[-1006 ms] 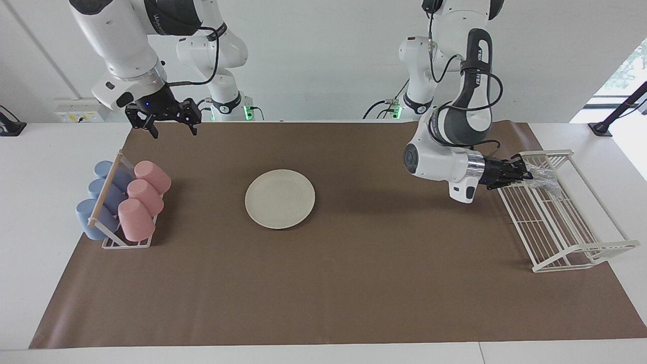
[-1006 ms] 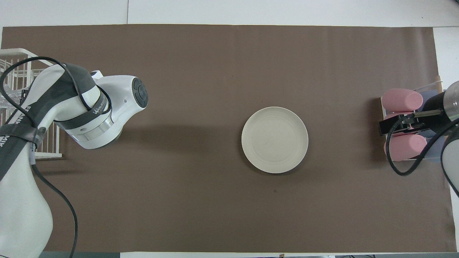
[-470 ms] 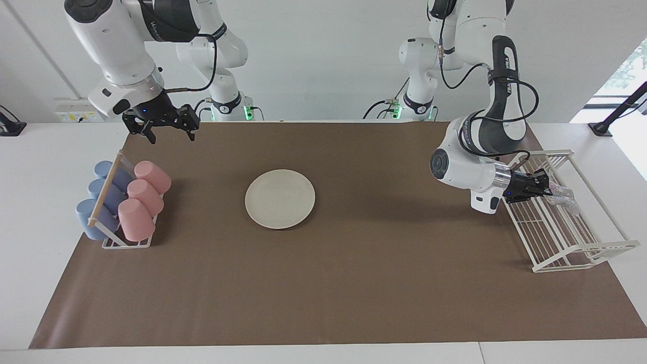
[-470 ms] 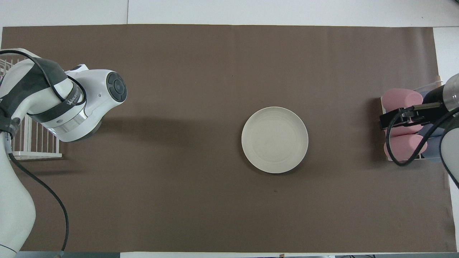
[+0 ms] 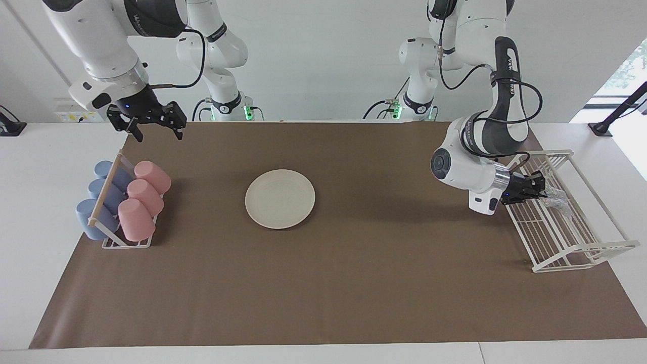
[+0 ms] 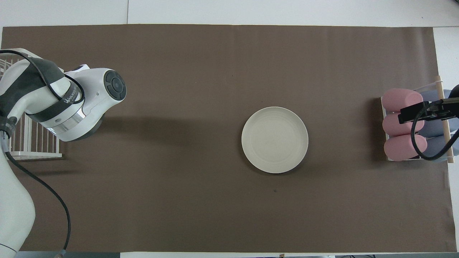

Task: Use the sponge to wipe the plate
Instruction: 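Lower the sponge into the wire basket and open the left gripper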

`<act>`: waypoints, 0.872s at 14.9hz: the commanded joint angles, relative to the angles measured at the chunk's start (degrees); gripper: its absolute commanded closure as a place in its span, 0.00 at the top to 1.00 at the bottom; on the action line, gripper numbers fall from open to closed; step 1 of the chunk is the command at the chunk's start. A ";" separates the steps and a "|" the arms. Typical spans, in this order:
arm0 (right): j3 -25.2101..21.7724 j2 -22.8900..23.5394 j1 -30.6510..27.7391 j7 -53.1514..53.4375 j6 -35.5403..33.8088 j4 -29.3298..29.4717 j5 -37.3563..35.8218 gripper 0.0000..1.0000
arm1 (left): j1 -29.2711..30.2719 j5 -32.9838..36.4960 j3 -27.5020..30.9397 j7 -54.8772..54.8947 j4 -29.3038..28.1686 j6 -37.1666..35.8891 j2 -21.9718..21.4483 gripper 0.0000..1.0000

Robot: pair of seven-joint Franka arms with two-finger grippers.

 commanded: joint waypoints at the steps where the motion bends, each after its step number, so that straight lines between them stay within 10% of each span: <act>1: -0.45 1.57 -0.45 -1.92 1.66 1.61 -0.39 1.00 | 1.25 -0.84 -0.41 -0.31 1.50 1.61 0.91 0.81; 5: -0.37 1.57 -0.36 -1.74 1.49 1.78 -0.83 1.00 | 1.25 -1.11 -0.41 -0.31 1.50 1.96 0.64 1.00; 13: -0.28 1.48 0.17 -1.57 1.22 1.52 -0.83 1.00 | 3.71 -11.81 -0.76 1.87 1.94 6.27 -3.92 1.00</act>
